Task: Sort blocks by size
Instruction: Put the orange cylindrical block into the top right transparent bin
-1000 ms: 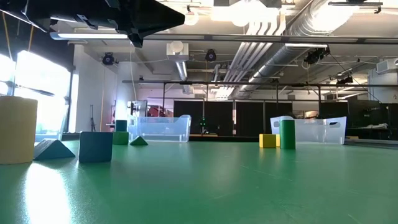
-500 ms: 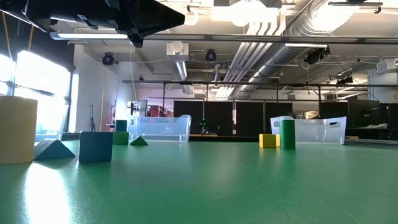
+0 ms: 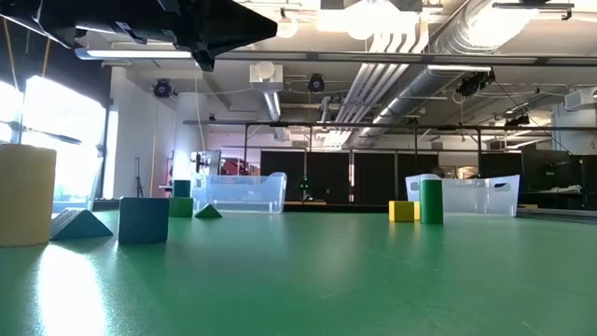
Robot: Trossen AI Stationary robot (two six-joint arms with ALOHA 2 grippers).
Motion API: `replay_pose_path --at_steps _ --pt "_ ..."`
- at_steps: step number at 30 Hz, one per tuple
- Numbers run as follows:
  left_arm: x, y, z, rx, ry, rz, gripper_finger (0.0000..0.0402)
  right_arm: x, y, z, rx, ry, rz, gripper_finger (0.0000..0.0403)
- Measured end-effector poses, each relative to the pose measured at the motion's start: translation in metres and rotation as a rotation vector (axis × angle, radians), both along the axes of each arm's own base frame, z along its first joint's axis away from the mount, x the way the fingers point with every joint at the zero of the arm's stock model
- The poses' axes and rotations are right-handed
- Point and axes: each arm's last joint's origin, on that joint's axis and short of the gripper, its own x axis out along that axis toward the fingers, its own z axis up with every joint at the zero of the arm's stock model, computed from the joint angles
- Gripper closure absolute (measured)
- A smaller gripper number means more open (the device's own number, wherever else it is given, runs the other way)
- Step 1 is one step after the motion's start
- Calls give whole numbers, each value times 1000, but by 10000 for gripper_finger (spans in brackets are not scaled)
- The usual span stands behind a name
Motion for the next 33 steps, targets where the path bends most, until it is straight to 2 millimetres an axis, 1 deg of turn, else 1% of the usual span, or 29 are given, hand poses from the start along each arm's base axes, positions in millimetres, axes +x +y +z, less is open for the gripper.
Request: replay_pose_path --at_steps 4,11,14,18,21,25,28,33 --pt "0 0 0 0 0 0 402 0 -1 0 -7 2 7 273" --pt "0 0 0 0 0 0 401 4 -4 1 -23 -3 39 276" --pt "0 0 0 0 0 0 402 10 -17 6 -87 -17 83 276" --pt "0 0 0 0 0 0 401 22 -50 20 -267 -34 130 276" --pt "0 1 0 -1 -2 3 402 34 -75 35 -358 -103 137 276" --pt "1 3 0 -2 -2 13 402 50 -107 59 -404 -232 143 275" --pt "1 4 0 -7 -2 15 402 56 -139 77 -444 -290 85 274" --pt "1 4 0 -8 -2 15 402 61 -204 102 -500 -330 -119 273"
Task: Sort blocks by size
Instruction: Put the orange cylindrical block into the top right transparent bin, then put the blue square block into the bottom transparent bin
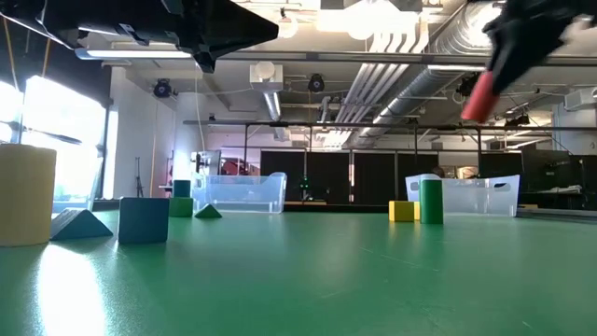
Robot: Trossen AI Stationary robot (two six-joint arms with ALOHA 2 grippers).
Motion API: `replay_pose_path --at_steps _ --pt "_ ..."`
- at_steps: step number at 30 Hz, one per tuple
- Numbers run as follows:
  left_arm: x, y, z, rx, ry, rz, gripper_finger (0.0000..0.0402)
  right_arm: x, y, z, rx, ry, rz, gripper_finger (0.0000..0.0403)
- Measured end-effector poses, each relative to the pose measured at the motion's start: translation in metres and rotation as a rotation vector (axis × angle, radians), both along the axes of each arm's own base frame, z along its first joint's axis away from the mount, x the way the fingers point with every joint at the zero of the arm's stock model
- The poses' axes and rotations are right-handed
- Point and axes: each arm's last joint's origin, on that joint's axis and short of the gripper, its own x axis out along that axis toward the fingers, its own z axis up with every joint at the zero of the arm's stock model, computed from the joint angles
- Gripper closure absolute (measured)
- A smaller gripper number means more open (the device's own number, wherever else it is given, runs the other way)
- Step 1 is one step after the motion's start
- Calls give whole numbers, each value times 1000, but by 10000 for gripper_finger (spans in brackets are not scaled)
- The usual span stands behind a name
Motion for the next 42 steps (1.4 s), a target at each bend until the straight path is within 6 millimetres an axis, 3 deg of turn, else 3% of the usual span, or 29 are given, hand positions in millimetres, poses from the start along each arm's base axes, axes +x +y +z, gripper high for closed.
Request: replay_pose_path --at_steps 5,10,16,20,24,29,42 --pt "0 1 0 0 0 5 402 0 -71 9 -1 -35 -295 273" --pt "1 2 0 0 0 8 402 0 -142 4 78 -38 -468 273" --pt "1 2 0 -1 -1 8 402 -12 -225 -25 211 -9 -566 272" --pt "1 2 0 -2 -4 8 402 -23 -267 -54 312 10 -633 272" --pt "1 2 0 -2 -4 8 402 -28 -292 -78 376 34 -672 272" --pt "1 2 0 -2 -4 8 401 -25 -306 -90 407 54 -679 270" --pt "1 2 0 -5 -3 8 402 -19 -315 -61 387 27 -669 182"
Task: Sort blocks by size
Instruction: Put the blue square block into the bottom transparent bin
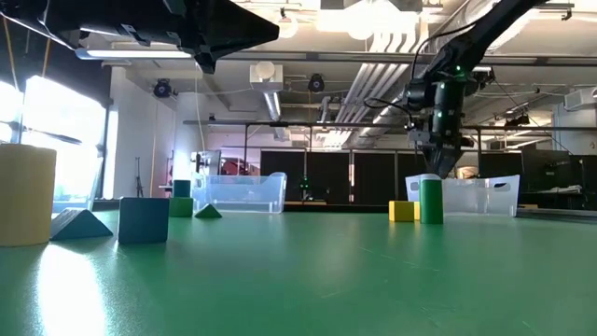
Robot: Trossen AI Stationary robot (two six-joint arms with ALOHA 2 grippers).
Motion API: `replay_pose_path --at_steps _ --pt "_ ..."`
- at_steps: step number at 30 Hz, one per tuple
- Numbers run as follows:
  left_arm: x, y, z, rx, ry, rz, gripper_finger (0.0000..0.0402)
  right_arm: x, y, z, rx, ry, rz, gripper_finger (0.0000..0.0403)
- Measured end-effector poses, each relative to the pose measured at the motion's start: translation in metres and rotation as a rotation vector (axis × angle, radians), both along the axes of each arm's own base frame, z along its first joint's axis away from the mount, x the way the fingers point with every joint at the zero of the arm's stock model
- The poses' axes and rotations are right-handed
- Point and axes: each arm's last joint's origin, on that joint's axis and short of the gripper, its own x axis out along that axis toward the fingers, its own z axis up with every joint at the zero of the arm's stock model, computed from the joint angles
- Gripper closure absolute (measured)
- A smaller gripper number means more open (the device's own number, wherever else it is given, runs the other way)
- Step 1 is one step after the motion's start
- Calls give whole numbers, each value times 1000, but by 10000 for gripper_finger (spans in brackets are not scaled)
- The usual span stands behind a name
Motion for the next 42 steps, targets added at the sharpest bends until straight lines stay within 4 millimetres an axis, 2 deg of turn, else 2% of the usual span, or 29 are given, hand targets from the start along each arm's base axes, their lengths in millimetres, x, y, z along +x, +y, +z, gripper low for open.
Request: replay_pose_path --at_steps 4,8,12,18,22,27,31,34,38,42 --pt "0 0 0 -22 -1 1 402 -2 8 15 -28 -16 12 180" --pt "0 0 0 -22 -1 1 402 -2 32 40 -69 -26 26 179" --pt "0 0 0 -21 0 1 402 2 72 68 -143 12 56 179" --pt "0 0 0 -22 0 0 402 7 148 101 -194 -56 211 179" --pt "0 -1 0 -22 0 -2 402 5 191 115 -222 -146 292 179" --pt "0 -1 0 -22 0 -2 402 2 231 125 -277 -223 362 179" --pt "0 -1 0 -22 1 -6 402 5 262 126 -307 -283 406 179" --pt "0 -1 -1 -22 2 -7 402 12 290 113 -342 -367 482 179" --pt "0 -1 -1 -21 2 -7 402 18 325 76 -335 -451 638 179" --pt "0 -1 -1 -22 2 -7 402 22 353 29 -285 -618 726 179"
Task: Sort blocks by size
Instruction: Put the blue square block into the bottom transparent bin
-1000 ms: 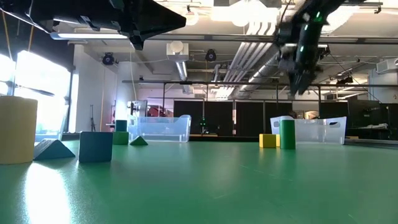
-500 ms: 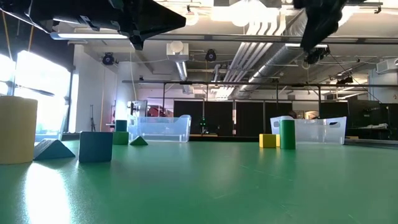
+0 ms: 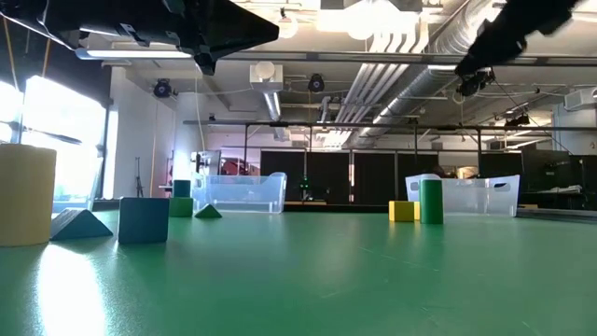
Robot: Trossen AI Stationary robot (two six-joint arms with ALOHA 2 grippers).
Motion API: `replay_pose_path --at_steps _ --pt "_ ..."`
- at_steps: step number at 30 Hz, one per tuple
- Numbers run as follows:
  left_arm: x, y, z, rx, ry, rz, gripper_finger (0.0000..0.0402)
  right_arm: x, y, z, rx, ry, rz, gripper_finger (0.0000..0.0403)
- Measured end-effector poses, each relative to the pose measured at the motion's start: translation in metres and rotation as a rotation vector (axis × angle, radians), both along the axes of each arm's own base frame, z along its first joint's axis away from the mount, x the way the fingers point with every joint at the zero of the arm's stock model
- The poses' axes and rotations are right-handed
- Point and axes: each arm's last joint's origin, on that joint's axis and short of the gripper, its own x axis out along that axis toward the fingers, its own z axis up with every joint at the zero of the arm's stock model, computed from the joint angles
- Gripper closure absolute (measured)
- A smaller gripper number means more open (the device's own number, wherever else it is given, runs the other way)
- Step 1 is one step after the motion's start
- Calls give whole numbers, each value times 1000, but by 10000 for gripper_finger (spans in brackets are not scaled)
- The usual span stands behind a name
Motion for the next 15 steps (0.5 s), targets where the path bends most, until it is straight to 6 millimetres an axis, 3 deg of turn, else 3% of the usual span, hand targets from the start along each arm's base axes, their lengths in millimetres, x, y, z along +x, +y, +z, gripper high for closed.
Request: replay_pose_path --at_steps 4,7,11,15 --pt "0 0 0 0 -1 -2 402 -3 14 -42 72 -202 103 179" --pt "-2 -9 1 80 -1 -98 402 -10 12 -64 133 -329 119 179" --pt "-4 -39 5 220 -51 -194 401 -18 5 -79 170 -435 82 179" --pt "3 -71 15 271 -22 -148 402 -21 3 -83 161 -459 89 179"
